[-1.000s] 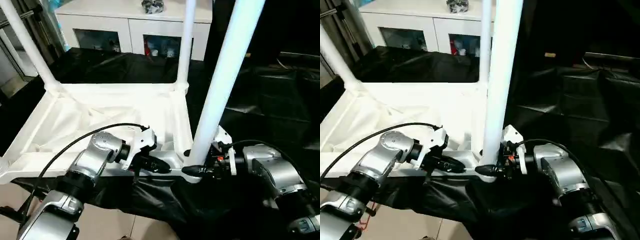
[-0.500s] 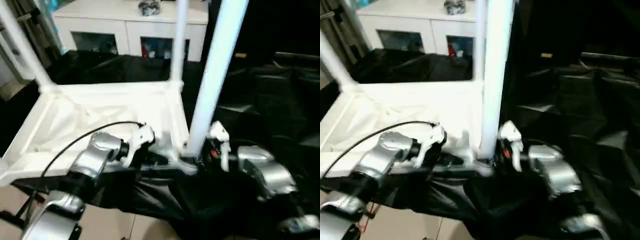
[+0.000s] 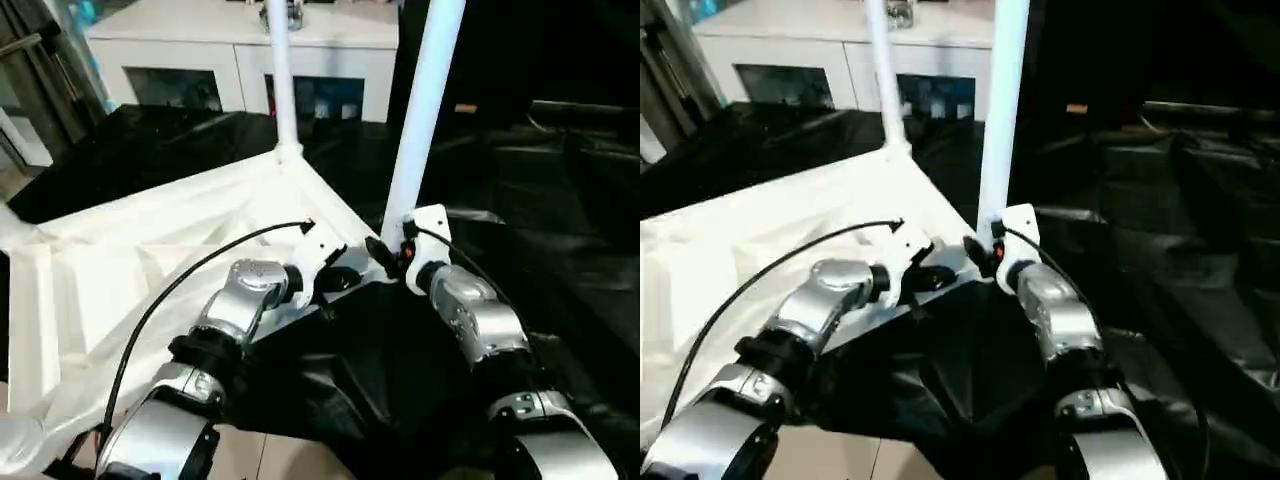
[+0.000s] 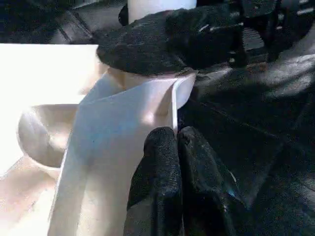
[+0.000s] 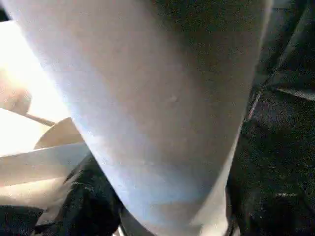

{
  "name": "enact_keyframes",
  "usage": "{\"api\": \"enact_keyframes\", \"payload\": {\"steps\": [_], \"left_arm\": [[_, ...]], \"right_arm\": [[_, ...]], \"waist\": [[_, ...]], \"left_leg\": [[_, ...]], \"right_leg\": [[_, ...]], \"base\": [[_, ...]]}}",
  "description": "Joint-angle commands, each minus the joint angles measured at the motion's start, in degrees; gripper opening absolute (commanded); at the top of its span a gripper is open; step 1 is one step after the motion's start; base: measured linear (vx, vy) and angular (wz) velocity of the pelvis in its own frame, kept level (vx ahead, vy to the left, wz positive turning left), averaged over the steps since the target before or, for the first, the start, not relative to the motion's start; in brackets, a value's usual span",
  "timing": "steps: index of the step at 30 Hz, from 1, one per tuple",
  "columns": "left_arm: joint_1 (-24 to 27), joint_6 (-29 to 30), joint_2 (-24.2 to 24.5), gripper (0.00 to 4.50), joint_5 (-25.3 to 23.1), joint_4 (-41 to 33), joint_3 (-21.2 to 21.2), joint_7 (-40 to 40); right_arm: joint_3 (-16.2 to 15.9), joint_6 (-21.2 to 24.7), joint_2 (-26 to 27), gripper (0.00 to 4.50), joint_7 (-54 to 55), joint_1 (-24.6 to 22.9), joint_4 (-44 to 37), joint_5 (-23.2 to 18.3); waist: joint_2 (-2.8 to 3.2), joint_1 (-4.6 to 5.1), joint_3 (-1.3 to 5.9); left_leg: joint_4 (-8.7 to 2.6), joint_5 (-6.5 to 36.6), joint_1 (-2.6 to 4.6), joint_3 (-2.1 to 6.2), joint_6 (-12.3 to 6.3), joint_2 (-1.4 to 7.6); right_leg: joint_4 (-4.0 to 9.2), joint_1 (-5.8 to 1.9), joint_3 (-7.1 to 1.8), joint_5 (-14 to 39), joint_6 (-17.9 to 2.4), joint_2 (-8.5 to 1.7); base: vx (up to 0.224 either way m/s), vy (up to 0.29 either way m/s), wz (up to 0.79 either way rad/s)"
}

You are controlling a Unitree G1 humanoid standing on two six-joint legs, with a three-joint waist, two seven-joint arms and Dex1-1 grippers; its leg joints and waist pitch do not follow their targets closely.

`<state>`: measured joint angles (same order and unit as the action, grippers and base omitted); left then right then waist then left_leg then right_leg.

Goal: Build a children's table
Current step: Rotate leg to tighten

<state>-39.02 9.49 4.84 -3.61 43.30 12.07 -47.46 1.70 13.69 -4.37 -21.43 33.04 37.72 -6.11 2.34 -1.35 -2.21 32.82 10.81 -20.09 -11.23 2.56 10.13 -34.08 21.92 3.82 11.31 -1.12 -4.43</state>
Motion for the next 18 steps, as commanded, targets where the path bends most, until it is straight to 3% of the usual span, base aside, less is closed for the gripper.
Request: {"api": "enact_keyframes", "payload": {"steps": [1, 2, 3, 5, 7, 8, 9, 10, 11, 13, 15, 18], "left_arm": [[-2.22, -2.81, -2.94, 0.0, -0.18, -0.11, 2.98, -1.62], [-2.35, -3.47, -2.62, 0.0, -0.36, 0.3, 3.06, -2.08], [-2.58, -4.06, -2.4, 0.0, -0.46, 1.02, 3.11, -1.93], [-2.72, -4.34, -2.27, 0.0, -0.46, 1.44, 3.16, -1.8], [-2.89, -6.03, -0.35, 0.0, -1.25, 2.56, 3.48, -2.63], [-2.9, -6.26, -0.01, 0.0, -1.35, 2.72, 3.45, -2.87], [-2.94, -6.64, 0.2, 0.0, -1.5, 3.01, 3.3, -3.12], [-2.97, -7.06, 0.47, 0.0, -1.64, 3.33, 3.17, -3.37], [-2.97, -7.28, 0.74, 0.0, -1.75, 3.63, 3.04, -3.54], [-2.99, -7.45, 0.9, 0.0, -1.84, 3.86, 2.93, -3.66], [-2.65, -8.78, 1.85, 0.0, -1.77, 4.19, 3.0, -5.97], [-2.61, -10.05, 2.45, 0.0, -1.21, 4.57, 3.73, -7.98]], "right_arm": [[-4.37, 2.36, 5.05, 3.35, -4.42, -0.92, 3.05, -0.96], [-4.2, 2.3, 4.67, 3.52, -5.09, -1.01, 2.57, -1.05], [-4.39, 1.91, 3.95, 3.64, -5.6, -1.24, 1.86, -0.63], [-4.58, 1.65, 3.47, 3.74, -5.85, -1.4, 1.39, -0.34], [-8.39, 3.88, -7.14, 3.74, -18.83, -7.85, -12.42, -1.6], [-8.97, 4.16, -9.18, 3.74, -21.34, -9.08, -14.91, -2.04], [-9.03, 4.4, -10.71, 3.74, -23.01, -9.95, -16.48, -2.45], [-8.84, 5.14, -12.61, 3.74, -25.04, -10.9, -18.2, -3.22], [-8.6, 5.68, -14.5, 3.74, -27.0, -11.84, -19.87, -3.97], [-8.43, 6.01, -15.75, 3.74, -28.3, -12.47, -20.96, -4.47], [-6.58, 6.18, -21.62, 3.74, -32.91, -14.46, -23.75, -5.5], [-5.38, 6.41, -24.94, 3.74, -34.93, -15.36, -25.12, -6.09]], "waist": [[-0.15, 0.01, 2.82], [-0.22, 0.02, 2.76], [0.09, 0.0, 2.79], [-0.08, 0.1, 2.81], [-0.45, -0.58, 2.85], [-0.41, -1.18, 3.07], [-0.65, -1.5, 3.01], [-0.7, -1.44, 3.13], [-0.64, -1.57, 3.18], [-0.68, -1.69, 3.08], [-1.2, -1.66, 2.87], [-1.14, -1.91, 2.94]], "left_leg": [[-3.46, 12.36, -0.01, 1.5, -3.25, 2.8], [-3.58, 13.16, 0.05, 1.58, -2.88, 2.9], [-3.63, 13.69, 0.13, 1.64, -2.49, 2.93], [-3.7, 14.21, 0.13, 1.67, -2.27, 2.97], [-3.51, 13.53, 0.35, 1.55, -3.12, 3.04], [-3.32, 12.8, 0.73, 1.39, -3.82, 3.21], [-3.14, 11.18, 0.45, 1.22, -4.84, 3.29], [-3.06, 8.74, -0.34, 1.36, -5.74, 3.12], [-2.96, 8.41, -0.24, 1.31, -6.04, 3.16], [-2.83, 8.64, -0.35, 1.23, -6.84, 3.08], [-2.83, 9.91, -0.37, 1.25, -6.57, 3.04], [-2.87, 9.77, -0.41, 1.36, -6.48, 3.19]], "right_leg": [[4.89, -2.29, -2.7, 12.11, -12.56, -4.17], [4.87, -2.32, -2.71, 13.06, -12.39, -4.19], [4.87, -2.3, -2.73, 13.74, -12.25, -4.25], [4.86, -2.28, -2.75, 13.43, -12.27, -4.18], [4.91, -2.53, -2.83, 11.52, -11.46, -3.97], [4.76, -2.42, -2.93, 9.54, -11.4, -3.92], [4.3, -2.44, -3.17, 5.71, -12.4, -3.97], [3.88, -2.98, -2.93, 3.42, -13.18, -4.13], [3.91, -2.93, -2.88, 3.06, -13.29, -4.13], [4.1, -2.74, -2.67, 4.85, -13.83, -4.2], [4.51, -2.87, -2.61, 8.66, -12.96, -4.16], [4.59, -2.73, -2.61, 10.67, -12.29, -4.23]], "base": [[0.0, 0.0, 0.0], [0.0, 0.0, 0.0], [0.0, 0.0, 0.0], [0.0, 0.0, 0.0], [0.0, 0.0, 0.0], [0.0, 0.0, 0.0], [0.0, 0.0, 0.0], [0.0, 0.0, 0.0], [0.0, 0.0, 0.0], [0.0, 0.0, 0.0], [0.0, 0.0, 0.0], [0.0, 0.0, 0.0]]}}
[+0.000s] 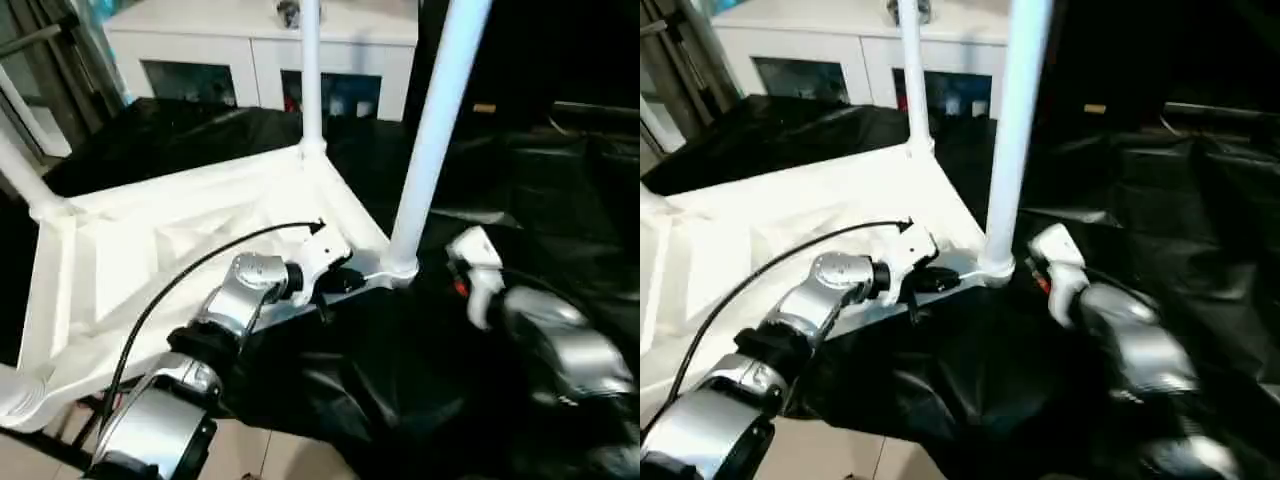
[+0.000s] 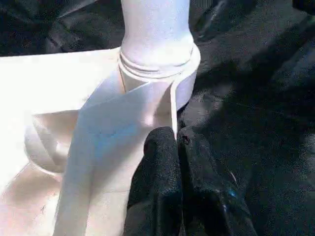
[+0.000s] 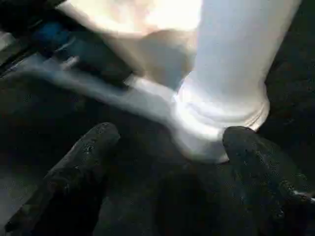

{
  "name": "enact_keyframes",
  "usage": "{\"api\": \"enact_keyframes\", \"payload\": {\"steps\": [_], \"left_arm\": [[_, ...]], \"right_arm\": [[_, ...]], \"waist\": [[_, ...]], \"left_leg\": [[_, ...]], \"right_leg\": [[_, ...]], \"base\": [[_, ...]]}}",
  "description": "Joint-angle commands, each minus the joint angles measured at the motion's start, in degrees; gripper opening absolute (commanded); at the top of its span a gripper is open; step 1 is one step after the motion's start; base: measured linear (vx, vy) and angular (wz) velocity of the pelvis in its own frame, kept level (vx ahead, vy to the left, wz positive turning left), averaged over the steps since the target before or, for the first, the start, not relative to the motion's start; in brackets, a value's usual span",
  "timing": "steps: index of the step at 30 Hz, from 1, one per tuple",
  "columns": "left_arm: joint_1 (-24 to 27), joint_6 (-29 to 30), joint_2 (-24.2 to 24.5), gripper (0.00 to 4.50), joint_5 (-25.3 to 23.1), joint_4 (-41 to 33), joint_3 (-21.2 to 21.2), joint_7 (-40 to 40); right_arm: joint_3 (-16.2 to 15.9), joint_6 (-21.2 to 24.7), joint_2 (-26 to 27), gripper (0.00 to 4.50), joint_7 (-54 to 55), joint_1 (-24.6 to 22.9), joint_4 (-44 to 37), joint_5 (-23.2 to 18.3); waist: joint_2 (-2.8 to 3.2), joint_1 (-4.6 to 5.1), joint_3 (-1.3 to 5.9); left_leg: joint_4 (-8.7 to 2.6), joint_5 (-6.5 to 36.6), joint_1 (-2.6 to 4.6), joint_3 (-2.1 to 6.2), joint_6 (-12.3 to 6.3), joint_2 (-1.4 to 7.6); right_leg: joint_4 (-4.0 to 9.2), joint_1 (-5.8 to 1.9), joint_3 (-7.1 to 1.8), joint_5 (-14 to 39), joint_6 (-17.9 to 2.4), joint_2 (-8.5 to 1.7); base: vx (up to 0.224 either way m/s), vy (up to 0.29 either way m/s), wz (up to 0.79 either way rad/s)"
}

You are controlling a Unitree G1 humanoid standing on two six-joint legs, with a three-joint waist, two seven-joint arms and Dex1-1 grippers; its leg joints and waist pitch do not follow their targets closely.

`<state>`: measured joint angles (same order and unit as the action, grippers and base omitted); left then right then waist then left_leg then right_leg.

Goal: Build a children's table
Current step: Rotate leg to tighten

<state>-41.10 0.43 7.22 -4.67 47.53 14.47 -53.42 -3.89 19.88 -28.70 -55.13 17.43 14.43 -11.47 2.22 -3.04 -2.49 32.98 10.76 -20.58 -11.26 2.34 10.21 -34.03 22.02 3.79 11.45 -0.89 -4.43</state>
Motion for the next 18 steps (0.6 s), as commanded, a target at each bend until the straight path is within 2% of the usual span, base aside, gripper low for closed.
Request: {"api": "enact_keyframes", "payload": {"steps": [1, 3, 4, 6, 7, 8, 9, 10, 12, 15, 18], "left_arm": [[-0.44, -1.75, 0.38, 0.0, -0.15, 0.33, 1.78, -3.04], [-0.28, -2.32, 0.68, 0.0, 0.0, 0.22, 2.12, -4.63], [-0.26, -2.28, 0.68, 0.0, 0.12, 0.24, 2.08, -5.12], [0.51, -2.85, 1.23, 0.0, 0.91, -1.01, 2.57, -8.71], [1.03, -3.91, 1.93, 0.0, 1.16, -1.66, 3.3, -11.64], [1.03, -3.91, 1.93, 0.0, 1.16, -1.66, 3.3, -11.64], [1.08, -4.37, 2.16, 0.0, 1.1, -1.63, 3.6, -12.51], [1.09, -4.58, 2.25, 0.0, 1.05, -1.59, 3.7, -12.83], [1.25, -5.27, 3.05, 0.0, 1.37, -2.04, 4.26, -15.64], [1.22, -5.94, 3.67, 0.0, 1.9, -2.49, 4.39, -17.93], [1.27, -6.13, 4.09, 0.0, 1.97, -2.68, 4.59, -18.78]], "right_arm": [[0.65, 0.44, -1.66, 3.74, -1.8, 0.02, -2.27, -0.77], [1.48, 0.73, -3.1, 3.74, -2.32, -0.15, -2.7, -0.68], [1.8, 0.79, -3.54, 3.74, -2.35, -0.16, -2.79, -0.63], [3.51, 0.17, -4.13, 3.74, -1.13, 0.43, -2.07, -0.65], [4.85, 1.53, -4.24, 3.94, -0.61, 0.95, -2.03, -2.3], [4.85, 1.53, -4.24, 4.05, -0.61, 0.95, -2.03, -2.3], [5.05, 2.29, -4.33, 4.05, -1.17, 1.0, -2.32, -3.23], [5.03, 2.67, -4.44, 4.15, -1.64, 0.92, -2.59, -3.65], [3.34, 4.2, -5.09, 4.45, -5.16, -0.35, -5.6, -5.16], [1.16, 4.44, -5.0, 4.45, -7.62, -0.57, -7.08, -5.31], [-1.14, 3.54, -4.85, 4.45, -8.46, -0.12, -7.1, -4.01]], "waist": [[-1.06, -0.18, 3.21], [-0.67, -0.25, 3.24], [-0.83, -0.26, 3.3], [-0.73, -0.5, 3.38], [-0.78, -0.63, 3.48], [-0.77, -0.67, 3.59], [-1.01, -0.7, 3.69], [-0.75, -0.83, 3.69], [-0.74, -0.97, 3.56], [-0.76, -1.17, 3.52], [-0.56, -1.35, 3.46]], "left_leg": [[-3.04, 9.66, 0.06, 1.44, -6.21, 3.11], [-2.98, 9.35, 0.15, 1.44, -6.1, 3.17], [-2.89, 8.9, 0.17, 1.35, -6.16, 3.13], [-2.82, 8.05, 0.12, 1.35, -6.39, 3.13], [-2.83, 7.19, 0.12, 1.39, -6.59, 3.22], [-2.77, 6.63, 0.07, 1.4, -6.85, 3.21], [-2.63, 5.82, 0.0, 1.34, -7.42, 3.26], [-2.53, 5.52, -0.03, 1.33, -7.93, 3.31], [-2.51, 6.3, -0.05, 1.32, -8.01, 3.38], [-2.61, 6.91, 0.01, 1.4, -7.84, 3.57], [-2.7, 7.89, 0.26, 1.38, -6.51, 3.66]], "right_leg": [[4.54, -2.82, -2.57, 10.47, -12.56, -4.23], [4.46, -2.73, -2.61, 9.65, -12.89, -4.18], [4.41, -2.72, -2.65, 8.46, -13.26, -4.18], [4.2, -2.77, -2.59, 6.92, -13.84, -4.18], [3.98, -2.78, -2.59, 5.57, -14.16, -4.19], [3.81, -2.87, -2.56, 4.53, -14.39, -4.17], [3.55, -2.83, -2.54, 2.47, -14.83, -4.06], [3.35, -2.78, -2.5, 1.39, -15.26, -4.13], [3.47, -2.75, -2.41, 2.5, -15.31, -4.24], [3.49, -2.74, -2.45, 3.78, -14.82, -4.37], [3.6, -2.48, -2.5, 5.13, -14.88, -4.32]], "base": [[0.0, 0.0, 0.0], [0.0, 0.0, 0.0], [0.0, 0.0, 0.0], [0.0, 0.0, 0.0], [0.0, 0.0, 0.0], [0.0, 0.0, 0.0], [0.0, 0.0, 0.0], [0.0, 0.0, 0.0], [0.0, 0.0, 0.0], [0.0, 0.0, 0.0], [0.0, 0.0, 0.0]]}}
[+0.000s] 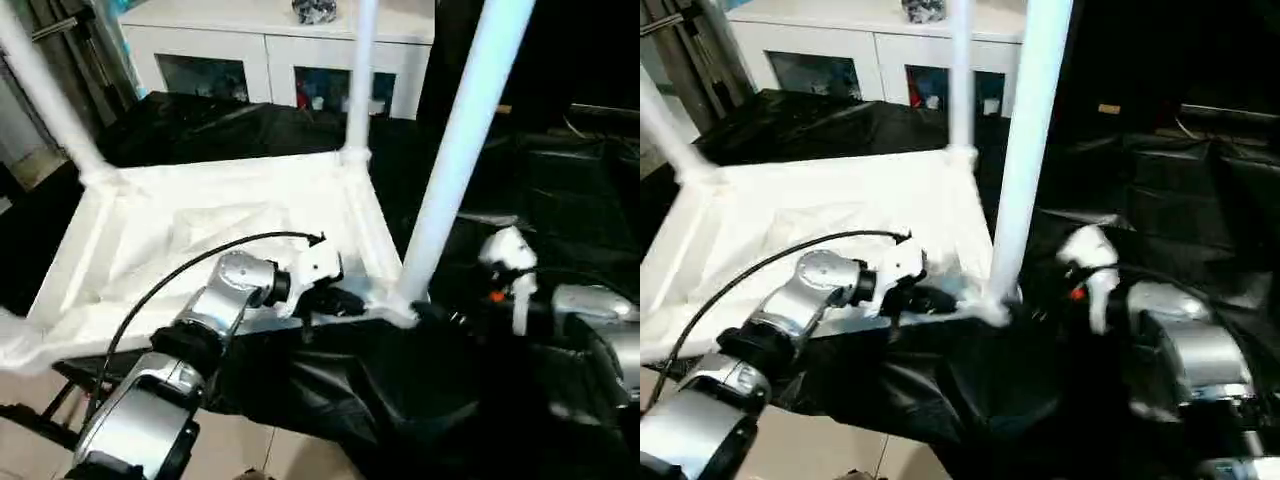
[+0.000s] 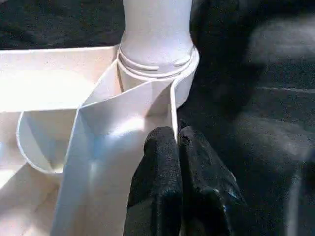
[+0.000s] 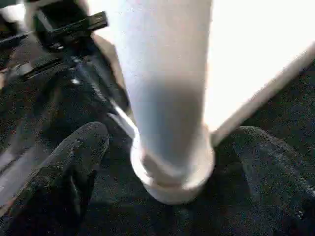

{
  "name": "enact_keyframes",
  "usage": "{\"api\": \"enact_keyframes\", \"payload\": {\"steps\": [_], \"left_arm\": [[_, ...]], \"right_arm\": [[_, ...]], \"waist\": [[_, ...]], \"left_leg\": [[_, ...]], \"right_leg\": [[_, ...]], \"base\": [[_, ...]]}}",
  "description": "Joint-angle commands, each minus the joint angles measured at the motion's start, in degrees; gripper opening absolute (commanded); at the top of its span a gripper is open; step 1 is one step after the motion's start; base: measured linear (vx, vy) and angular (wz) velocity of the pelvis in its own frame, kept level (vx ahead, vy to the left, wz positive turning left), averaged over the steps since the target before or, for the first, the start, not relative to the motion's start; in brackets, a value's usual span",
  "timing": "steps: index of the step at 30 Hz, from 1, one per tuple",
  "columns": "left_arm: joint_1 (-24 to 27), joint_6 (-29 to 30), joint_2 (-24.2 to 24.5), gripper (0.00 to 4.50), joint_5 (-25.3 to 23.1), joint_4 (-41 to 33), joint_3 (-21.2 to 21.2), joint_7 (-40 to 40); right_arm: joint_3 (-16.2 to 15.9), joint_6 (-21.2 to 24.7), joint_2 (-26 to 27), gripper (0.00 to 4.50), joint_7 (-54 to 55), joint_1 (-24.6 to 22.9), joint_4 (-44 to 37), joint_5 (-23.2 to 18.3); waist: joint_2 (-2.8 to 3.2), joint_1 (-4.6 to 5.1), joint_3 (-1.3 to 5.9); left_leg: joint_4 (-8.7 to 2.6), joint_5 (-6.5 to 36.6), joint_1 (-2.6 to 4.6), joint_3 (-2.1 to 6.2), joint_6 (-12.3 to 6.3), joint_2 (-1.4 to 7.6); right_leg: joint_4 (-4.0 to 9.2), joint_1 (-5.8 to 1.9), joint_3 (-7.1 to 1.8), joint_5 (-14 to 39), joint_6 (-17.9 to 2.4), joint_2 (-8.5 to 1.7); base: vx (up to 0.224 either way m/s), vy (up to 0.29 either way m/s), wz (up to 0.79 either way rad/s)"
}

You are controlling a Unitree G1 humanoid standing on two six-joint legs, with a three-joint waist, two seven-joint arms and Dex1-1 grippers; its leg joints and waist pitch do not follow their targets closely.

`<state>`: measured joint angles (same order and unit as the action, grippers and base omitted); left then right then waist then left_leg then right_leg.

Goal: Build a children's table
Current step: Rotate leg to tighten

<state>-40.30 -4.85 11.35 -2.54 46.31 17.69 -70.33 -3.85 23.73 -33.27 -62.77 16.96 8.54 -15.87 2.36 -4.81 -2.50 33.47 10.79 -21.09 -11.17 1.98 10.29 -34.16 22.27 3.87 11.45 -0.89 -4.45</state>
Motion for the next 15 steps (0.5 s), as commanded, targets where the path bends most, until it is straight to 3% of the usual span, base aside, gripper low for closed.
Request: {"api": "enact_keyframes", "payload": {"steps": [1, 7, 8, 9, 10, 11, 14, 15], "left_arm": [[0.47, -0.83, 0.02, 0.0, -0.17, -1.49, 1.42, -2.0], [0.82, -0.74, 0.4, 0.0, -0.14, -2.16, 1.58, -3.0], [1.05, -0.75, 0.53, 0.0, -0.16, -2.4, 1.7, -3.18], [1.29, -0.95, 0.66, 0.0, -0.15, -2.63, 1.67, -2.95], [1.35, -1.09, 0.69, 0.0, -0.15, -2.68, 1.63, -2.8], [1.5, -0.91, 0.75, 0.0, -0.01, -2.83, 1.42, -2.48], [2.04, -0.59, 1.18, 0.0, 0.29, -3.51, 0.98, -2.32], [2.13, -0.64, 1.26, 0.0, 0.26, -3.63, 0.91, -2.18]], "right_arm": [[-1.53, -0.4, -0.27, 4.45, -1.04, 0.43, -1.22, 0.51], [-3.35, -2.12, 1.34, 4.45, 0.26, 2.97, 1.53, 2.9], [-3.51, -2.53, 1.75, 4.45, 0.86, 3.43, 2.12, 3.26], [-3.79, -3.05, 2.1, 4.45, 1.31, 3.73, 2.53, 3.52], [-3.87, -3.16, 2.17, 4.45, 1.41, 3.76, 2.59, 3.55], [-3.86, -3.2, 1.77, 4.45, 1.21, 3.35, 2.12, 3.35], [-2.94, -2.81, -0.16, 4.45, 0.17, 1.57, 0.07, 2.61], [-2.73, -2.7, -0.54, 4.45, -0.01, 1.23, -0.37, 2.49]], "waist": [[-0.69, 0.29, 3.49], [-0.65, -0.07, 3.59], [-0.65, -0.07, 3.63], [-1.03, -0.07, 3.67], [-0.88, -0.08, 3.67], [-1.49, -0.04, 3.66], [-1.35, -0.26, 3.69], [-1.57, -0.34, 3.66]], "left_leg": [[-3.19, 7.96, 0.75, 1.3, -5.92, 3.58], [-3.23, 7.92, 0.84, 1.31, -4.46, 3.53], [-3.18, 7.34, 0.75, 1.32, -4.61, 3.49], [-3.16, 6.54, 0.52, 1.38, -4.92, 3.47], [-3.08, 6.24, 0.68, 1.26, -5.27, 3.45], [-3.06, 6.19, 0.6, 1.19, -5.51, 3.44], [-2.97, 5.08, 0.53, 1.23, -6.28, 3.5], [-2.91, 5.06, 0.57, 1.19, -6.54, 3.52]], "right_leg": [[3.7, -2.76, -2.61, 5.16, -14.86, -4.33], [3.46, -2.81, -2.73, 4.29, -14.72, -4.46], [3.31, -2.89, -2.72, 3.04, -14.88, -4.41], [3.0, -3.04, -2.7, 1.96, -15.13, -4.54], [3.09, -2.88, -2.68, 1.63, -15.11, -4.43], [3.11, -2.97, -2.71, 1.56, -15.13, -4.46], [2.9, -3.0, -2.71, 1.42, -14.96, -4.56], [2.91, -3.01, -2.74, 1.68, -14.7, -4.52]], "base": [[0.0, 0.0, 0.0], [0.0, 0.0, 0.0], [0.0, 0.0, 0.0], [0.0, 0.0, 0.0], [0.0, 0.0, 0.0], [0.0, 0.0, 0.0], [0.0, 0.0, 0.0], [0.0, 0.0, 0.0]]}}
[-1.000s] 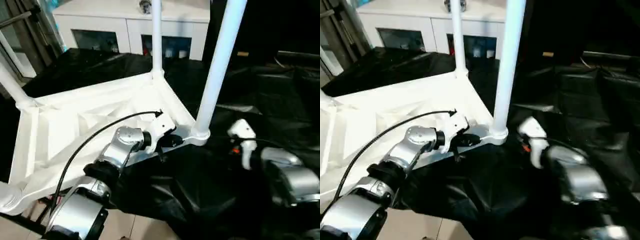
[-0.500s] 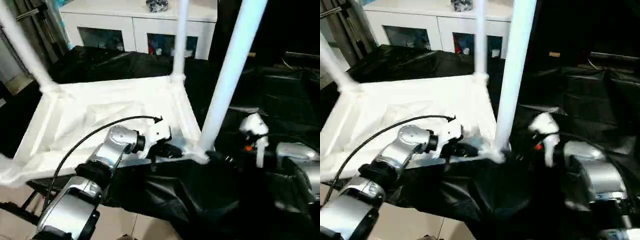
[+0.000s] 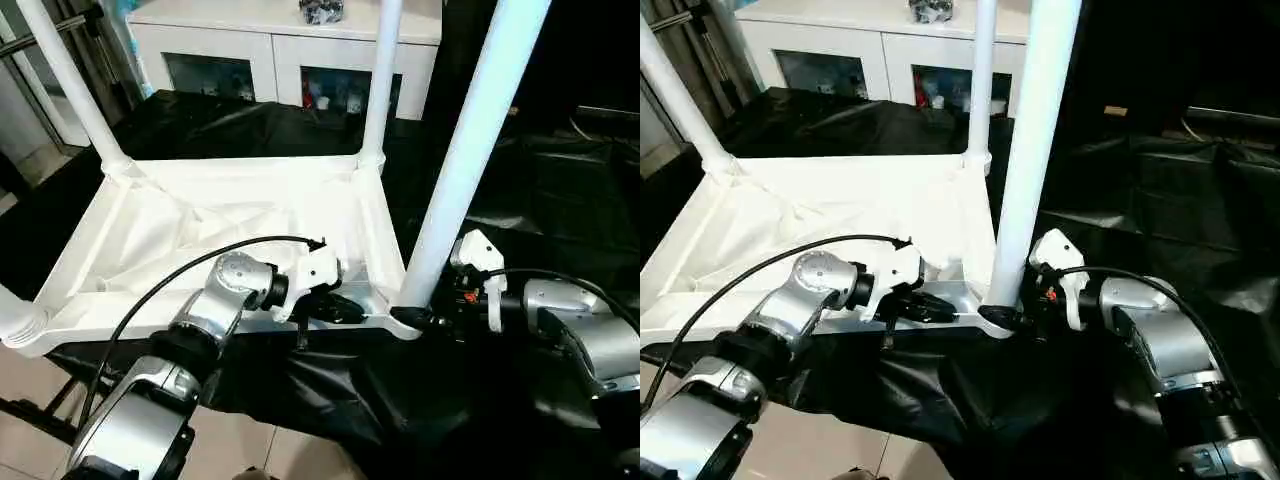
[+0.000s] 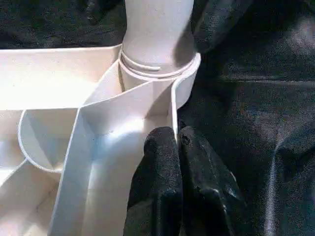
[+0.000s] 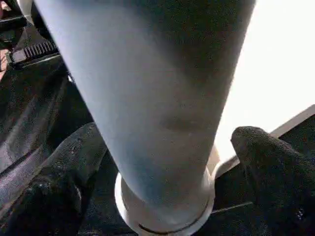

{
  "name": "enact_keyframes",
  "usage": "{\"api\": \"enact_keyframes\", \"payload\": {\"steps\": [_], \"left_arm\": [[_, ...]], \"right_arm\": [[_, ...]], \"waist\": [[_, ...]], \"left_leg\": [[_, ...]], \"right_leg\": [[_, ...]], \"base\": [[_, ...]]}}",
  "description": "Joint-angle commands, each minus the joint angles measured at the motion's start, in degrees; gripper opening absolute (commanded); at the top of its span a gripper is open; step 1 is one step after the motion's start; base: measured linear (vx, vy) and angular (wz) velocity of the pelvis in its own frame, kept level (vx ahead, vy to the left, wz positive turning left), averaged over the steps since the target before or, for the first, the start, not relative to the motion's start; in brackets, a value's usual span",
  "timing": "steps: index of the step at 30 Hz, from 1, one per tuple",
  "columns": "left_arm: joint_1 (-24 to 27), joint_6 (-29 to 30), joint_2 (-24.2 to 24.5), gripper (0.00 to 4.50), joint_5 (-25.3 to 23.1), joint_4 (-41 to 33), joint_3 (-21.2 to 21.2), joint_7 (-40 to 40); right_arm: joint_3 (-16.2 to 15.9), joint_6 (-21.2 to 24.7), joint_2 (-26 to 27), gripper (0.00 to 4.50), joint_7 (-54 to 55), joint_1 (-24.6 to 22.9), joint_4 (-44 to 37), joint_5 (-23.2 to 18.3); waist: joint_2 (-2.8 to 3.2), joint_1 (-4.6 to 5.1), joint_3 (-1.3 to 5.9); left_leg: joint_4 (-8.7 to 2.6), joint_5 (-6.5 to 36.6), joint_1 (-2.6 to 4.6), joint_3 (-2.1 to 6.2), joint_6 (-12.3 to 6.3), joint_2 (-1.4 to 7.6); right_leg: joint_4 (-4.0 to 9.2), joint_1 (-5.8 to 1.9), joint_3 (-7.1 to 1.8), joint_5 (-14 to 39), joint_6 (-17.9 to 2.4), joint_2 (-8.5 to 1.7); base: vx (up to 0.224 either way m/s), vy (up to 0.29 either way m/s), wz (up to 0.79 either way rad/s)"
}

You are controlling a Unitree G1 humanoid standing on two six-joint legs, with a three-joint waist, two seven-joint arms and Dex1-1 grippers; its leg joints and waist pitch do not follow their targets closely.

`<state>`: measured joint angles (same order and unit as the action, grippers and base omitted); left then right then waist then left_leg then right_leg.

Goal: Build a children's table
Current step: Rotate leg to tighten, then rotate table base

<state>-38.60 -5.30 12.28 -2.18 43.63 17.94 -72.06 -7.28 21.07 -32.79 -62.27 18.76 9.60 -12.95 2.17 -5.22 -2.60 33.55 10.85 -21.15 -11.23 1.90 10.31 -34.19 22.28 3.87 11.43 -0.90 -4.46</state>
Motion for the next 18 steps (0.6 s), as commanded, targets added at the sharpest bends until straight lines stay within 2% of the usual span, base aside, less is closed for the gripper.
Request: {"api": "enact_keyframes", "payload": {"steps": [1, 4, 6, 9, 10, 11, 12, 13, 15, 16, 17, 18], "left_arm": [[0.48, -0.22, 0.37, 0.0, -0.11, -1.0, 0.63, -0.38], [0.69, -0.65, 0.72, 0.0, 0.17, -1.11, -0.13, 0.25], [0.91, -0.78, 0.67, 0.0, 0.44, -1.47, -0.88, 1.58], [0.89, -0.47, -0.08, 0.0, 1.28, -2.08, -2.82, 5.36], [1.01, 0.18, -0.25, 0.0, 2.19, -2.94, -3.53, 5.49], [1.15, 1.3, -0.36, 0.27, 3.08, -3.86, -4.18, 5.46], [1.2, 2.03, -0.3, 0.54, 3.37, -4.45, -4.6, 5.86], [1.22, 2.34, -0.21, 0.54, 3.51, -4.82, -4.85, 6.19], [1.58, 5.61, 0.71, 0.57, 4.69, -7.49, -6.63, 7.48], [1.65, 6.24, 0.93, 0.83, 4.96, -8.05, -7.02, 7.81], [1.91, 7.34, 1.39, 0.95, 5.39, -9.11, -7.74, 8.39], [2.2, 8.78, 1.94, 0.99, 5.88, -10.31, -8.5, 8.88]], "right_arm": [[0.79, 0.01, -1.18, 4.45, -0.59, -0.72, -1.61, -0.48], [3.98, 1.4, -4.85, 4.45, -1.65, -4.09, -5.67, -2.07], [5.71, 2.27, -6.36, 4.45, -1.99, -6.27, -8.0, -3.1], [7.37, 4.52, -7.52, 4.45, -2.31, -9.36, -12.6, -5.12], [7.38, 5.47, -7.67, 4.45, -2.32, -10.07, -14.23, -5.9], [7.11, 6.04, -7.72, 4.49, -2.42, -10.57, -15.45, -6.37], [6.68, 6.54, -7.82, 4.5, -2.71, -10.94, -16.42, -6.7], [6.26, 6.93, -7.98, 4.5, -2.94, -11.24, -17.18, -7.1], [4.56, 9.42, -7.88, 4.5, -3.78, -11.99, -19.98, -9.07], [4.33, 9.92, -7.78, 4.5, -3.84, -12.08, -20.49, -9.38], [3.72, 10.03, -7.05, 4.5, -3.18, -11.88, -20.67, -9.05], [3.02, 9.98, -6.11, 4.5, -2.61, -11.59, -20.75, -8.8]], "waist": [[-1.48, 0.12, 3.74], [-1.14, 0.02, 3.55], [-1.41, 0.15, 3.41], [-1.46, -0.02, 3.4], [-0.81, -0.01, 3.33], [-1.1, 0.17, 3.33], [-0.98, 0.21, 3.35], [-1.01, 0.33, 3.34], [-0.38, 0.21, 3.43], [-0.45, 0.24, 3.41], [-0.22, 0.27, 3.44], [-0.4, 0.47, 3.41]], "left_leg": [[-3.01, 4.86, 0.58, 1.25, -6.63, 3.52], [-3.03, 6.29, 0.64, 1.28, -6.51, 3.51], [-3.13, 7.28, 0.51, 1.28, -6.21, 3.43], [-3.06, 7.78, 0.52, 1.32, -6.39, 3.39], [-3.15, 8.05, 0.45, 1.46, -6.18, 3.36], [-3.17, 8.35, 0.47, 1.39, -6.06, 3.33], [-3.18, 8.58, 0.43, 1.48, -5.7, 3.3], [-3.17, 8.76, 0.48, 1.48, -5.52, 3.31], [-3.18, 8.55, 0.57, 1.55, -5.32, 3.44], [-3.15, 8.2, 0.46, 1.58, -5.4, 3.44], [-3.19, 8.27, 0.53, 1.6, -5.33, 3.47], [-3.16, 8.54, 0.56, 1.51, -5.26, 3.37]], "right_leg": [[2.93, -3.02, -2.74, 1.83, -14.57, -4.51], [3.33, -2.98, -2.78, 4.57, -13.79, -4.53], [3.65, -3.04, -2.75, 6.4, -13.15, -4.52], [3.82, -3.01, -2.71, 8.02, -12.54, -4.49], [3.96, -2.95, -2.62, 9.19, -12.27, -4.52], [4.13, -2.95, -2.58, 9.67, -12.07, -4.38], [4.05, -2.97, -2.55, 10.28, -11.99, -4.43], [4.08, -2.86, -2.56, 10.52, -12.02, -4.38], [3.89, -2.91, -2.61, 8.9, -12.89, -4.39], [3.77, -2.87, -2.56, 7.68, -13.19, -4.25], [3.72, -2.83, -2.55, 7.24, -13.36, -4.24], [3.76, -2.72, -2.55, 7.14, -13.46, -4.14]], "base": [[0.0, 0.0, 0.0], [0.0, 0.0, 0.0], [0.0, 0.0, 0.0], [0.0, 0.0, 0.0], [0.0, 0.0, 0.0], [0.0, 0.0, 0.0], [0.0, 0.0, 0.0], [0.0, 0.0, 0.0], [0.0, 0.0, 0.0], [0.0, 0.0, 0.0], [0.0, 0.0, 0.0], [0.0, 0.0, 0.0]]}}
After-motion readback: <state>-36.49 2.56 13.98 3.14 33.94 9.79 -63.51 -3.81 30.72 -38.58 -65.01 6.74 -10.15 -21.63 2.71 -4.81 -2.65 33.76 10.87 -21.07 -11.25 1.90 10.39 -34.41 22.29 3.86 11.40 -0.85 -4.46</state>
